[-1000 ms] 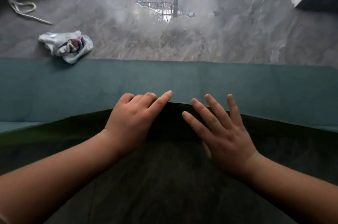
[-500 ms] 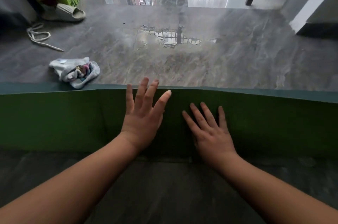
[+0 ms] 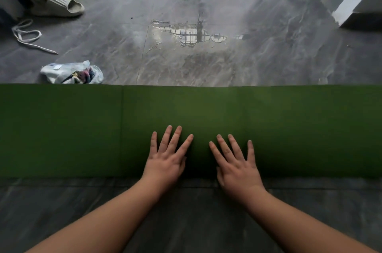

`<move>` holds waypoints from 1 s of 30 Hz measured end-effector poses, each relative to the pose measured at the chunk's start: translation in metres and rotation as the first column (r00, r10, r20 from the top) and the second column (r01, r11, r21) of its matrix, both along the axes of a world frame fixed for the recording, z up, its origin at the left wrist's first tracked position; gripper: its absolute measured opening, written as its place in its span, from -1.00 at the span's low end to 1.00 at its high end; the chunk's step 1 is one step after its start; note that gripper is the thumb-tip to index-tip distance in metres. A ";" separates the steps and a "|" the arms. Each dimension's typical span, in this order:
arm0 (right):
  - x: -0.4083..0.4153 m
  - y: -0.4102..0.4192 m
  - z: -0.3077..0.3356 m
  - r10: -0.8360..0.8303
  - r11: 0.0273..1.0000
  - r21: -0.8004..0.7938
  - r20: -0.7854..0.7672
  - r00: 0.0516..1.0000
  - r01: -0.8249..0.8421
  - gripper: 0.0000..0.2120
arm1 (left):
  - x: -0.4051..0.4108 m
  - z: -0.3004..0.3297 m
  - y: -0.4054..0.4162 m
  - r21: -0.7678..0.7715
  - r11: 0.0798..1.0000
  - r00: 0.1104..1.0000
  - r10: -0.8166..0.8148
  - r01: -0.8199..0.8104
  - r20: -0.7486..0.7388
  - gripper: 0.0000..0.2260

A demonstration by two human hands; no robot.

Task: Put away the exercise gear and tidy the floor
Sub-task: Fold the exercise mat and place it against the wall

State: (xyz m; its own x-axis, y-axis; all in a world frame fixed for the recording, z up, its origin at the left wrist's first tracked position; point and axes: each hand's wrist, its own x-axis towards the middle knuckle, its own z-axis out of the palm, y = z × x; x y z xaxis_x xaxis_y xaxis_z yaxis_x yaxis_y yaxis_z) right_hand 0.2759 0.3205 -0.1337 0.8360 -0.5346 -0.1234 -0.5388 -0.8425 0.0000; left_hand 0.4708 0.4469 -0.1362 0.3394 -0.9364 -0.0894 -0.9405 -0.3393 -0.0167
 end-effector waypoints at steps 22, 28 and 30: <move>-0.016 -0.024 -0.044 -0.006 0.953 0.293 -0.236 0.972 0.077 -0.16 | 0.008 -0.043 0.021 0.270 0.959 0.973 -0.022 0.086 -0.231 -0.37; -0.004 -0.017 -0.029 0.036 0.958 0.283 -0.262 0.964 0.041 -0.04 | 0.007 -0.033 0.026 0.168 0.976 0.978 -0.106 0.137 -0.182 -0.26; 0.002 -0.017 -0.018 0.014 0.955 0.288 -0.276 0.961 0.069 -0.05 | 0.007 -0.024 0.029 0.173 0.979 0.983 -0.083 0.112 -0.166 -0.19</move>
State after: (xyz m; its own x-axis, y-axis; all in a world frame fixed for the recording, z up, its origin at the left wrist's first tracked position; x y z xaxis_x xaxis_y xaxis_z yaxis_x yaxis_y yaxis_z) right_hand 0.2782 0.3033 -0.1516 0.7334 -0.4629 -0.4979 -0.5760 -0.8121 -0.0933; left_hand 0.4779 0.4755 -0.1605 0.2152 -0.9277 -0.3051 -0.9646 -0.2506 0.0816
